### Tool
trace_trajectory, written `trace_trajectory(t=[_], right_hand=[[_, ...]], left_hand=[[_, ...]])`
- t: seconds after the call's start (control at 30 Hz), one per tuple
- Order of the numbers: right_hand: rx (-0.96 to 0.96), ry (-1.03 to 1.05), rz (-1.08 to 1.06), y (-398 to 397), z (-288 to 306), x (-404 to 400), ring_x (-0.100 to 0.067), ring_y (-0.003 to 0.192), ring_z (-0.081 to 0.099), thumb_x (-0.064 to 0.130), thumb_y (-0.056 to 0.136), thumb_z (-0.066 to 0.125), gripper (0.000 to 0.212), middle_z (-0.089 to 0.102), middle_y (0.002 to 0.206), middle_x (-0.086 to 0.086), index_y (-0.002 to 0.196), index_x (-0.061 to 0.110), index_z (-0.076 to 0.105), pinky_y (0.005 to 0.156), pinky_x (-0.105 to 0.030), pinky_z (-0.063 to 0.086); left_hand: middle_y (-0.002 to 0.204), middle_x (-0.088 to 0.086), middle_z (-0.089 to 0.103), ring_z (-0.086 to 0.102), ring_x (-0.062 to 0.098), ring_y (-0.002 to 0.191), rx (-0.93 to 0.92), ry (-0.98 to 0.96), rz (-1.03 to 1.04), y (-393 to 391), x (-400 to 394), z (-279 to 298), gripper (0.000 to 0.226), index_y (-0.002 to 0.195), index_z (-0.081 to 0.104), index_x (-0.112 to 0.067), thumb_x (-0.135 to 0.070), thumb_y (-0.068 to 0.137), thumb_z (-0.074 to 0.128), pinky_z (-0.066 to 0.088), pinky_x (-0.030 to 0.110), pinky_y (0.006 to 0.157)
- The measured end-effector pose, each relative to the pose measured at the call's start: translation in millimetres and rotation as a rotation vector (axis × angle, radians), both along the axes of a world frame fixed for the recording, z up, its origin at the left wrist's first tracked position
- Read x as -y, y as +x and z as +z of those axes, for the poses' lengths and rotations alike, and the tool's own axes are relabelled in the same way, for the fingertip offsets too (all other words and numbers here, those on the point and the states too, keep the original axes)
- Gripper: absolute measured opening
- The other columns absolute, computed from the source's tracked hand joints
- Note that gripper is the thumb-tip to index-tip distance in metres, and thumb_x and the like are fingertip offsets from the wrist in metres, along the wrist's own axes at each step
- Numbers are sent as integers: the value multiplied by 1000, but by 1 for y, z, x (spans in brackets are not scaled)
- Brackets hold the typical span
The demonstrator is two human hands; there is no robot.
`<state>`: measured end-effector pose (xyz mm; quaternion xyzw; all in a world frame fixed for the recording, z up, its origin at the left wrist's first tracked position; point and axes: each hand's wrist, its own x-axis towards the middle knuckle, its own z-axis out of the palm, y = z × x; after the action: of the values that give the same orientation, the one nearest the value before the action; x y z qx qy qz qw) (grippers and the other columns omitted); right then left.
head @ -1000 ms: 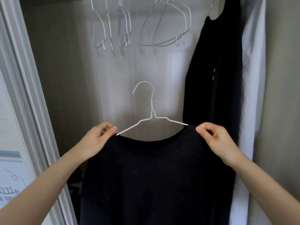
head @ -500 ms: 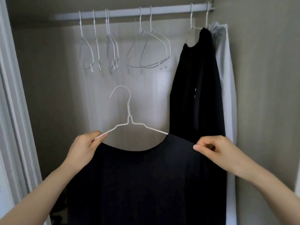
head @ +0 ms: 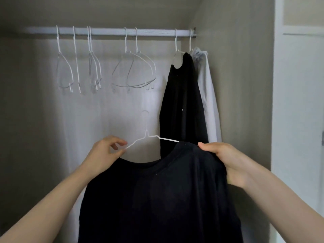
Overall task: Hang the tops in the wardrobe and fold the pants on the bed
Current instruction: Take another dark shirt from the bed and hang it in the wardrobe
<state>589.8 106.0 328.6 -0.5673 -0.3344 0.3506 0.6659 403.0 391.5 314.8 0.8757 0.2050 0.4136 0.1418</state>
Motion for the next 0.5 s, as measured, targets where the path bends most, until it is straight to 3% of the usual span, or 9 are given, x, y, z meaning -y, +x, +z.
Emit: trace_trajectory(t=[0.13,0.23,0.3,0.37,0.43,0.5], right_hand=[[-57,31,-192,-18,24,-20,-25,84,69,22,97,54,28,71,100,-16,106,-1,66,70,-33,59],[-5,95,-273,-29,46,-47,-30,98,67,25,100,48,33,67,108,-17,118,0,60,83,-41,57],[45,143,-313,-33,64,-58,-30,101,64,28,101,46,35,65,111,-16,123,3,56,90,-43,54],[107,201,-358,-36,85,-64,-32,104,62,27,101,43,35,63,113,-17,123,2,56,94,-44,51],[227,282,-401,-38,103,-71,-34,91,63,24,102,40,32,65,97,-15,102,-2,59,85,-39,52],[395,343,-443,-41,119,-80,-20,60,43,21,102,36,36,42,64,-3,68,10,41,60,-29,38]], left_hand=[[108,-10,69,64,1,97,-73,-202,-246,36,39,1,21,108,68,-31,-25,88,70,49,31,98],[114,-20,63,56,-15,107,-47,-268,-357,49,74,6,34,124,61,-34,-39,91,64,40,25,105],[125,-21,60,49,-13,119,-4,-341,-442,52,92,7,55,132,53,-45,-62,80,61,35,25,111],[131,-33,53,42,-14,127,8,-435,-564,53,106,8,70,136,40,-53,-69,71,61,34,18,110],[124,-49,47,40,-21,124,-10,-461,-632,58,121,11,73,135,26,-60,-58,75,67,36,8,99],[130,-47,43,42,-19,124,18,-380,-586,67,131,17,94,143,14,-59,-57,70,74,38,12,101]])
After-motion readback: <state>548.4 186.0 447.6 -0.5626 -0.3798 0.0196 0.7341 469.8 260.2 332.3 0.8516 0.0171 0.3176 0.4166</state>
